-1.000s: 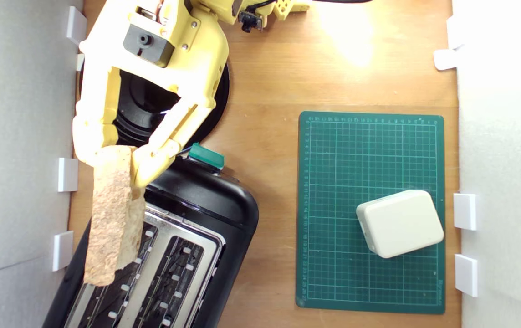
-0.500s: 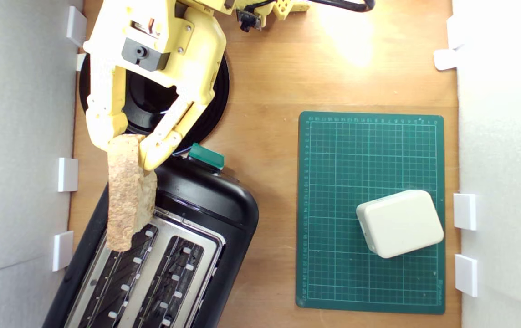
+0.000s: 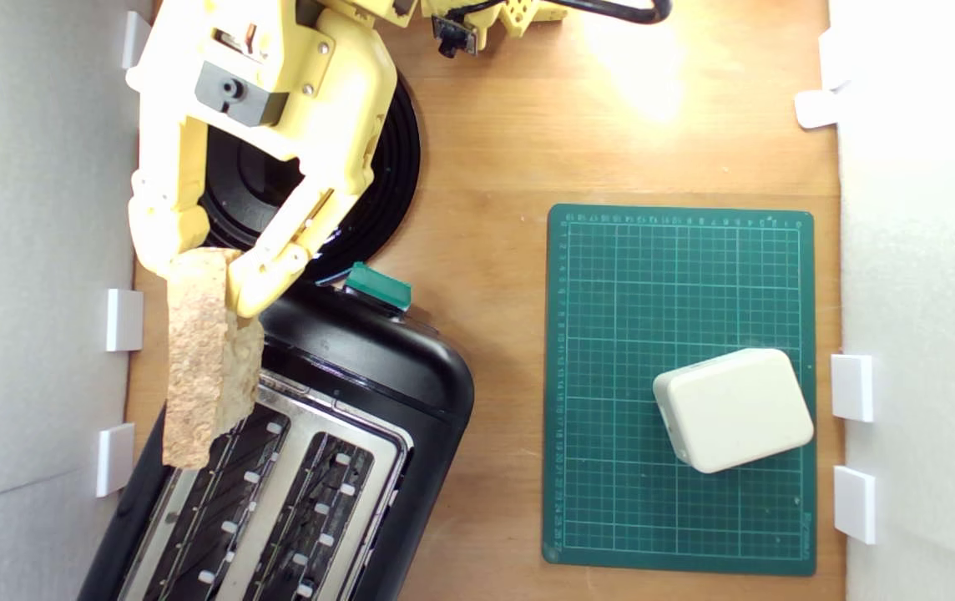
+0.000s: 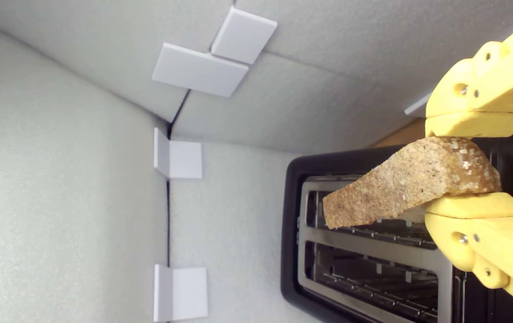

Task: Pick bread and place in toaster

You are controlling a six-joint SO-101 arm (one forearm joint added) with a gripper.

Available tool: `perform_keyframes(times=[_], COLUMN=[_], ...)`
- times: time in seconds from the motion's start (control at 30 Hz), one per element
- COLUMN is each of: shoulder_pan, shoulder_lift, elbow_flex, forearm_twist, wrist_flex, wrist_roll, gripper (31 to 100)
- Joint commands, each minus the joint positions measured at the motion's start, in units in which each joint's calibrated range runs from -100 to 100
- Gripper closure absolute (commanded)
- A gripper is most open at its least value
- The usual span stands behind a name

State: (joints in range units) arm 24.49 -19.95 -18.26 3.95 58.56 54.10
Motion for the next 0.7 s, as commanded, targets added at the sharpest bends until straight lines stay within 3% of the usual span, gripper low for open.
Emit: perform_keyframes(times=[0.0, 0.67], shoulder_pan=[0.3, -1.4], shoulder_lift=[1.0, 10.2], elbow_flex=[-6.1, -13.8], forearm_twist=[-0.3, -0.4], wrist_flex=[-0.3, -0.4], wrist_roll=[-0.1, -0.2], gripper=[70.1, 70.1])
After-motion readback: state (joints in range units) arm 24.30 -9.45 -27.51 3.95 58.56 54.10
